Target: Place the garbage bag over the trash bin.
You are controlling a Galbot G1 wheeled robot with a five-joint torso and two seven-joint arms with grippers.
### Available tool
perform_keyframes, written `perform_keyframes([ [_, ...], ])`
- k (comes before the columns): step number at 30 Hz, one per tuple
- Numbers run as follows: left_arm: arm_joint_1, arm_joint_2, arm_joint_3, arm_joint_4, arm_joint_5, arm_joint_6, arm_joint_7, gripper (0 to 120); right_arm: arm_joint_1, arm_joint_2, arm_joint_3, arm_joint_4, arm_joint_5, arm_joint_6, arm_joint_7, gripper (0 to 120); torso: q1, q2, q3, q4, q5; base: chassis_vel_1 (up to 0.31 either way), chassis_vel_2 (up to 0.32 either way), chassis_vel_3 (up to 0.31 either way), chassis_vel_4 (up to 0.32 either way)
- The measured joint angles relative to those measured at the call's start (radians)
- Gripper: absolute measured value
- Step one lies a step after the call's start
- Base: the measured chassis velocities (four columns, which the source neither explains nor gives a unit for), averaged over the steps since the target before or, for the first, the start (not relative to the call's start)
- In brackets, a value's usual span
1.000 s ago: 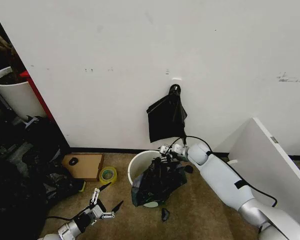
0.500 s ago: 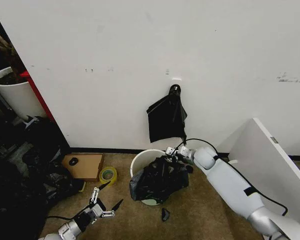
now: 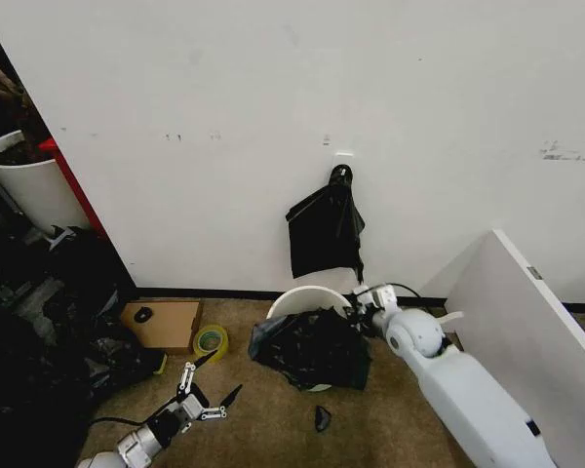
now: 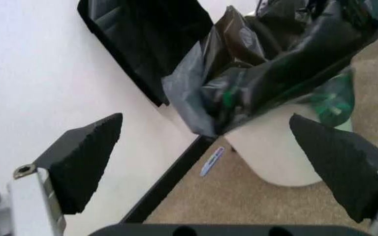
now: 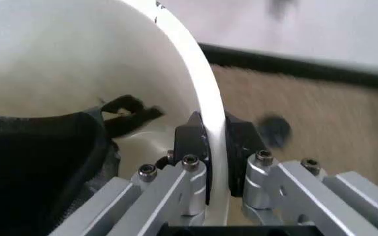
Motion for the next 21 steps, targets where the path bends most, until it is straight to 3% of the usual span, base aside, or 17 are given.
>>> perform_keyframes([
  [1, -0.001, 0.000, 0.001, 0.000, 0.000, 0.000, 0.000, 100, -0.009, 0.004, 0.007, 0.012, 0.029, 0.008, 0.034, 3, 0.000, 0.000, 0.000, -0.0001, 0.0000, 0.000, 0.000, 0.000, 0.000],
  [2, -0.005, 0.002, 0.009, 0.002, -0.002, 0.000, -0.002, 100, -0.049, 0.029, 0.038, 0.063, 0.114, 0.057, 0.157, 3, 0.000, 0.000, 0.000, 0.0000, -0.0002, 0.000, 0.000, 0.000, 0.000],
  [4, -0.007, 0.002, 0.011, 0.003, -0.002, 0.000, -0.003, 100, -0.061, 0.037, 0.047, 0.077, 0.127, 0.076, 0.186, 3, 0.000, 0.000, 0.000, 0.0002, -0.0002, 0.000, 0.000, 0.000, 0.000],
  [9, -0.020, -0.001, 0.033, 0.004, -0.003, 0.000, -0.008, 100, -0.157, 0.183, 0.146, 0.183, 0.197, 0.233, 0.475, 3, 0.000, 0.000, 0.000, 0.0001, -0.0002, 0.000, 0.000, 0.000, 0.000],
  [11, -0.020, -0.002, 0.034, 0.003, -0.003, 0.000, -0.008, 100, -0.161, 0.189, 0.150, 0.185, 0.197, 0.239, 0.480, 3, 0.000, 0.000, 0.000, 0.0001, -0.0003, 0.000, 0.000, 0.000, 0.000],
  [16, -0.022, -0.010, 0.043, -0.009, -0.002, 0.000, -0.008, 100, -0.251, 0.317, 0.222, 0.245, 0.204, 0.337, 0.598, 3, 0.000, 0.000, 0.000, 0.0000, -0.0002, 0.000, 0.000, 0.000, 0.000],
  [21, -0.022, -0.011, 0.036, -0.009, -0.002, 0.000, -0.008, 100, -0.308, 0.355, 0.221, 0.269, 0.199, 0.379, 0.630, 3, 0.000, 0.000, 0.000, -0.0001, -0.0002, 0.000, 0.000, 0.000, 0.000],
])
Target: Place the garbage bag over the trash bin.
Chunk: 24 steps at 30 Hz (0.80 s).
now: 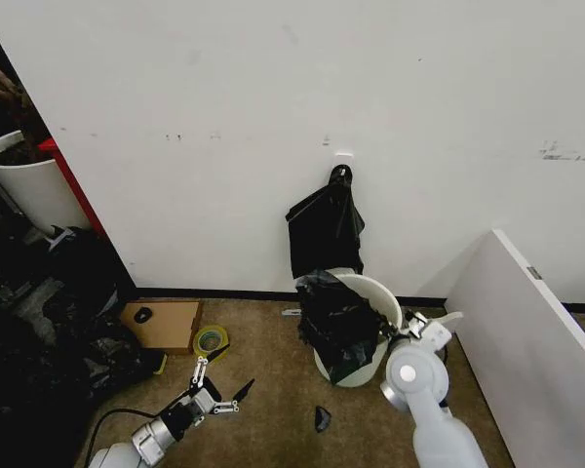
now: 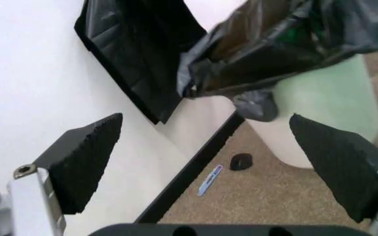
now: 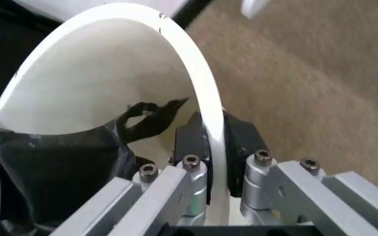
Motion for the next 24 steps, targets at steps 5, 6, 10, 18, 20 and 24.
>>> perform_keyframes([
  [5, -0.002, -0.002, -0.004, -0.002, 0.000, 0.000, -0.001, 100, -0.031, 0.011, -0.027, -0.023, -0.007, 0.040, 0.000, 3, 0.000, 0.000, 0.000, 0.0000, 0.0001, 0.000, 0.000, 0.000, 0.000],
  [6, -0.002, -0.002, -0.004, -0.002, 0.000, 0.000, -0.001, 100, -0.031, 0.011, -0.027, -0.023, -0.007, 0.040, 0.000, 3, 0.000, 0.000, 0.000, 0.0000, 0.0001, 0.000, 0.000, 0.000, 0.000],
  [10, 0.000, -0.004, -0.006, -0.004, 0.000, 0.000, -0.001, 100, -0.035, 0.007, -0.035, -0.046, 0.011, 0.059, -0.014, 3, 0.000, 0.000, 0.000, -0.0001, -0.0001, 0.000, 0.000, 0.000, 0.000],
  [18, 0.006, -0.003, -0.014, -0.006, 0.001, 0.000, -0.001, 100, -0.030, 0.001, -0.038, -0.090, 0.020, 0.088, -0.050, 3, 0.000, 0.000, 0.000, -0.0002, -0.0004, 0.000, 0.000, 0.000, 0.000],
  [20, 0.007, -0.003, -0.015, -0.008, 0.002, 0.000, -0.001, 100, -0.036, 0.000, -0.043, -0.096, 0.020, 0.089, -0.057, 3, 0.000, 0.000, 0.000, -0.0002, -0.0004, 0.000, 0.000, 0.000, 0.000],
  [24, 0.009, -0.005, -0.012, -0.008, 0.005, 0.000, 0.000, 100, -0.040, 0.001, -0.044, -0.096, 0.020, 0.085, -0.061, 3, 0.000, 0.000, 0.000, -0.0001, -0.0006, 0.000, 0.000, 0.000, 0.000],
])
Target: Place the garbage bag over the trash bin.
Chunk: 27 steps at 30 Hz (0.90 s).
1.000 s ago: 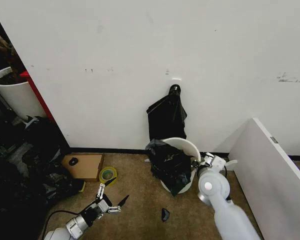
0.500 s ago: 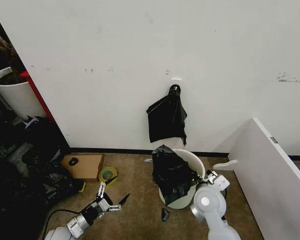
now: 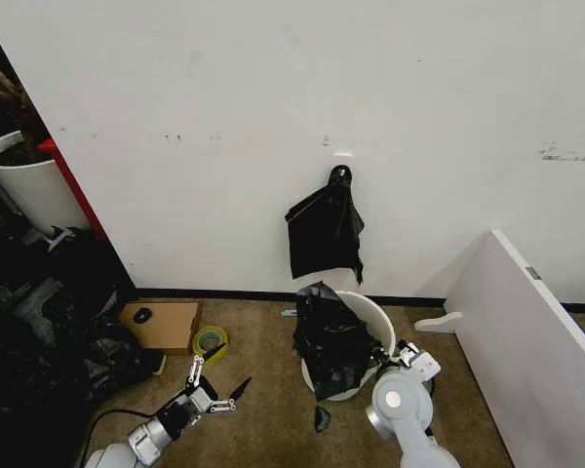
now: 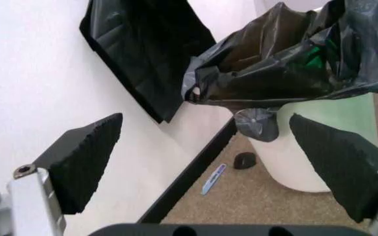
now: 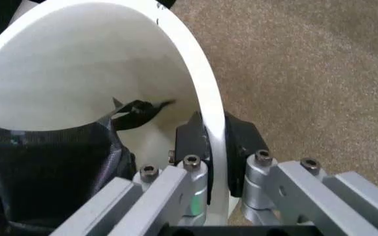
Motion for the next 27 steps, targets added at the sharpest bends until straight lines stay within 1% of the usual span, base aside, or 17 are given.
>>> perform_keyframes([
  [4, -0.005, 0.000, 0.010, 0.009, 0.001, 0.000, 0.000, 100, -0.009, -0.006, -0.002, 0.018, 0.005, -0.025, -0.004, 3, 0.000, 0.000, 0.000, 0.0003, 0.0011, 0.000, 0.000, 0.000, 0.000],
  [5, -0.011, 0.001, 0.020, 0.018, -0.002, 0.000, 0.000, 100, -0.014, -0.007, -0.001, 0.032, 0.005, -0.035, -0.001, 8, 0.000, 0.000, 0.000, 0.0004, 0.0011, 0.000, 0.000, 0.000, 0.000],
  [6, -0.012, 0.001, 0.023, 0.020, -0.003, 0.000, 0.000, 100, -0.016, -0.007, 0.000, 0.035, 0.005, -0.039, 0.001, 9, 0.000, 0.000, 0.000, 0.0005, 0.0011, 0.000, 0.000, 0.000, 0.000],
  [8, -0.022, 0.005, 0.043, 0.028, -0.013, 0.000, 0.000, 100, -0.030, -0.009, 0.001, 0.053, 0.005, -0.050, 0.008, 16, 0.000, -0.001, 0.001, 0.0004, 0.0028, 0.000, 0.000, 0.000, 0.000],
  [9, -0.034, 0.007, 0.061, 0.032, -0.016, 0.000, 0.000, 100, -0.038, -0.015, 0.012, 0.079, 0.002, -0.055, 0.008, 22, 0.000, 0.000, 0.000, 0.0009, 0.0013, 0.000, 0.000, 0.000, 0.000],
  [10, -0.043, 0.007, 0.071, 0.034, -0.016, 0.001, 0.002, 100, -0.047, -0.019, 0.017, 0.090, -0.001, -0.057, 0.009, 27, 0.000, 0.000, 0.000, 0.0002, 0.0004, 0.000, 0.000, 0.000, 0.000],
  [12, -0.060, 0.004, 0.097, 0.037, -0.014, 0.011, 0.006, 100, -0.058, -0.025, 0.026, 0.104, -0.013, -0.061, 0.008, 36, 0.000, 0.000, 0.000, -0.0001, 0.0015, 0.000, 0.000, 0.000, 0.000],
  [14, -0.064, 0.003, 0.106, 0.038, -0.015, 0.014, 0.006, 100, -0.059, -0.026, 0.028, 0.106, -0.017, -0.062, 0.007, 39, 0.000, 0.000, 0.000, -0.0001, 0.0014, 0.000, 0.000, 0.000, 0.000],
  [15, -0.069, 0.000, 0.123, 0.043, -0.022, 0.021, 0.007, 100, -0.061, -0.028, 0.031, 0.109, -0.027, -0.064, 0.005, 44, 0.000, 0.000, 0.000, -0.0002, 0.0007, 0.000, 0.000, 0.000, 0.000],
  [16, -0.070, 0.000, 0.128, 0.045, -0.025, 0.023, 0.008, 100, -0.061, -0.029, 0.031, 0.109, -0.031, -0.065, 0.004, 46, 0.000, 0.000, 0.000, -0.0001, 0.0007, 0.000, 0.000, 0.000, 0.000],
  [19, -0.081, -0.014, 0.156, 0.069, -0.033, 0.033, 0.012, 100, -0.057, -0.028, 0.023, 0.115, -0.058, -0.073, 0.000, 58, 0.000, 0.000, 0.000, 0.0002, 0.0009, 0.000, 0.000, 0.000, 0.000],
  [20, -0.083, -0.025, 0.163, 0.074, -0.031, 0.037, 0.015, 100, -0.058, -0.027, 0.012, 0.132, -0.089, -0.073, -0.005, 69, 0.000, 0.000, 0.000, 0.0002, 0.0010, 0.000, 0.000, 0.000, 0.000],
  [21, -0.082, -0.030, 0.163, 0.072, -0.031, 0.040, 0.015, 100, -0.059, -0.029, 0.009, 0.144, -0.108, -0.071, -0.012, 74, 0.000, 0.000, 0.000, 0.0002, 0.0010, 0.000, 0.000, 0.000, 0.000],
  [22, -0.079, -0.035, 0.161, 0.065, -0.037, 0.044, 0.014, 100, -0.063, -0.037, 0.006, 0.164, -0.137, -0.067, -0.030, 79, 0.000, 0.000, 0.000, 0.0002, 0.0010, 0.000, 0.000, 0.000, 0.000],
  [23, -0.072, -0.041, 0.154, 0.051, -0.060, 0.050, 0.014, 100, -0.071, -0.070, 0.007, 0.196, -0.185, -0.063, -0.115, 84, 0.000, 0.000, 0.000, 0.0000, 0.0010, 0.000, 0.000, 0.000, 0.000],
  [24, -0.072, -0.041, 0.154, 0.051, -0.060, 0.050, 0.014, 100, -0.071, -0.070, 0.007, 0.196, -0.185, -0.063, -0.115, 84, 0.000, 0.000, 0.000, 0.0000, 0.0010, 0.000, 0.000, 0.000, 0.000],
  [27, -0.056, -0.048, 0.137, 0.036, -0.138, 0.069, 0.014, 100, -0.079, -0.156, -0.003, 0.215, -0.306, -0.044, -0.346, 95, 0.000, 0.000, 0.000, -0.0001, 0.0009, 0.000, 0.000, 0.000, 0.000],
])
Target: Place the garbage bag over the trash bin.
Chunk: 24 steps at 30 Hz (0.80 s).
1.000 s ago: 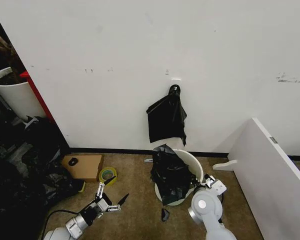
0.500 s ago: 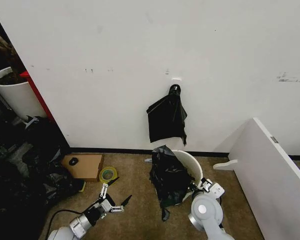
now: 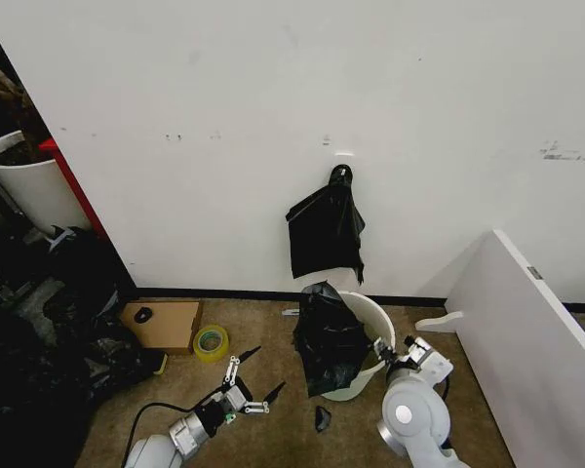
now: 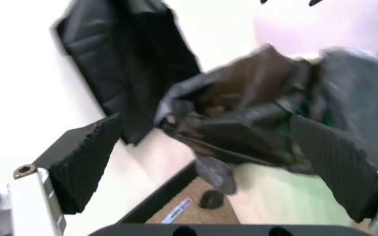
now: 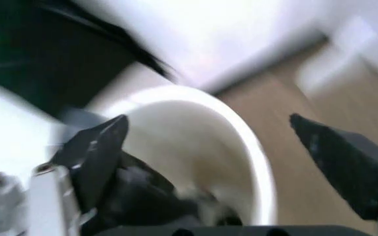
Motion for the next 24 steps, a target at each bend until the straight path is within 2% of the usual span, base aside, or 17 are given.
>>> perform_keyframes([
  [1, 0.011, -0.002, -0.006, -0.010, -0.050, 0.012, 0.000, 100, 0.011, -0.040, -0.016, -0.020, -0.077, 0.036, -0.101, 98, 0.000, 0.000, 0.000, -0.0002, 0.0000, 0.000, 0.000, 0.000, 0.000],
  [4, 0.032, -0.004, -0.011, -0.030, -0.154, 0.034, -0.005, 100, 0.070, -0.108, -0.053, -0.109, -0.188, 0.105, -0.312, 100, 0.000, 0.000, 0.000, 0.0009, 0.0003, 0.000, 0.000, 0.000, 0.000],
  [5, 0.032, -0.004, -0.011, -0.030, -0.154, 0.034, -0.005, 100, 0.070, -0.108, -0.053, -0.109, -0.188, 0.105, -0.312, 100, 0.000, 0.000, 0.000, 0.0009, 0.0003, 0.000, 0.000, 0.000, 0.000],
  [7, 0.040, 0.000, -0.008, -0.036, -0.185, 0.040, -0.037, 100, 0.121, -0.131, -0.081, -0.161, -0.192, 0.084, -0.387, 100, 0.000, 0.000, 0.000, -0.0002, 0.0000, 0.000, 0.000, 0.000, 0.000],
  [9, 0.050, 0.002, -0.014, -0.038, -0.189, 0.039, -0.059, 100, 0.175, -0.147, -0.102, -0.211, -0.185, 0.050, -0.474, 100, 0.000, 0.000, 0.000, 0.0004, 0.0002, 0.000, 0.000, 0.000, 0.000],
  [12, 0.057, 0.009, -0.039, -0.040, -0.189, 0.026, -0.070, 100, 0.252, -0.182, -0.101, -0.312, -0.250, 0.012, -0.775, 100, 0.000, 0.000, 0.000, 0.0007, 0.0002, 0.000, 0.000, 0.000, 0.000],
  [13, 0.057, 0.009, -0.039, -0.040, -0.189, 0.026, -0.070, 100, 0.252, -0.182, -0.101, -0.312, -0.250, 0.012, -0.775, 100, 0.000, 0.000, 0.000, 0.0007, 0.0002, 0.000, 0.000, 0.000, 0.000],
  [15, 0.059, 0.018, -0.049, -0.040, -0.189, 0.021, -0.073, 100, 0.289, -0.199, -0.101, -0.347, -0.296, -0.052, -0.871, 100, 0.000, 0.000, 0.000, 0.0002, -0.0004, 0.000, 0.000, 0.000, 0.000],
  [18, 0.052, 0.033, -0.055, -0.031, -0.187, 0.016, -0.077, 100, 0.311, -0.204, -0.104, -0.351, -0.302, -0.160, -0.849, 100, 0.000, 0.000, 0.000, 0.0002, -0.0001, 0.000, 0.000, 0.000, 0.000],
  [21, 0.046, 0.038, -0.053, -0.030, -0.188, 0.017, -0.084, 100, 0.312, -0.200, -0.101, -0.352, -0.300, -0.179, -0.815, 100, 0.000, 0.000, 0.000, 0.0001, -0.0003, 0.000, 0.000, 0.000, 0.000],
  [24, 0.041, 0.042, -0.041, -0.030, -0.189, 0.018, -0.087, 100, 0.311, -0.185, -0.093, -0.351, -0.287, -0.205, -0.723, 100, 0.000, 0.000, 0.000, 0.0001, -0.0002, 0.000, 0.000, 0.000, 0.000],
])
